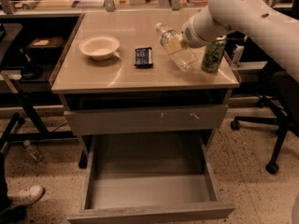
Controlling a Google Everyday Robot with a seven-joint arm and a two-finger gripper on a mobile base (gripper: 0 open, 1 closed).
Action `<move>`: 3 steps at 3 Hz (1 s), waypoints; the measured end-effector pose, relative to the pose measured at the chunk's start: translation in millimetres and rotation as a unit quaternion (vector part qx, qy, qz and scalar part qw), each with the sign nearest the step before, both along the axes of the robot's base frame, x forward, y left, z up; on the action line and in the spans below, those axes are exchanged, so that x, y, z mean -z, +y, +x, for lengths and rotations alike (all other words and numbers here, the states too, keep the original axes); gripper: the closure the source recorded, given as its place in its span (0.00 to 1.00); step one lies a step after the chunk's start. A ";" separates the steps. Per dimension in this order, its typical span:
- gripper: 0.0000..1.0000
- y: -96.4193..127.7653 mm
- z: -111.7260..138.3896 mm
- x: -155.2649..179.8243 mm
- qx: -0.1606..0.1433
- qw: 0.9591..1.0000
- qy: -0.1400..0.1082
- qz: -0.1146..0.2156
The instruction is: Pick water bottle from middle drawer and place on counter
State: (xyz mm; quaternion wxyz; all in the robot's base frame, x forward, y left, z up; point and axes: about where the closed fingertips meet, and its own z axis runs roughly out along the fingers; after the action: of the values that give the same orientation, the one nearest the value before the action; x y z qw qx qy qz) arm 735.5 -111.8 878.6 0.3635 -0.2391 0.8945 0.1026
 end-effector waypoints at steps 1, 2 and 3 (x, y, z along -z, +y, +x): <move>1.00 5.6 3.7 10.8 0.001 1.000 0.011 0.005; 1.00 8.1 7.2 20.4 0.004 1.000 0.022 0.011; 1.00 10.4 9.9 27.9 0.004 0.999 0.031 0.013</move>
Offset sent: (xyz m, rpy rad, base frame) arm 0.0110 0.0072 -0.0275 0.0382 0.0648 -0.0184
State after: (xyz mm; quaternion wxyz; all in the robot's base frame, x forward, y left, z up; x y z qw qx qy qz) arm 745.4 -101.4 850.7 0.3391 -0.2271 0.9050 0.1198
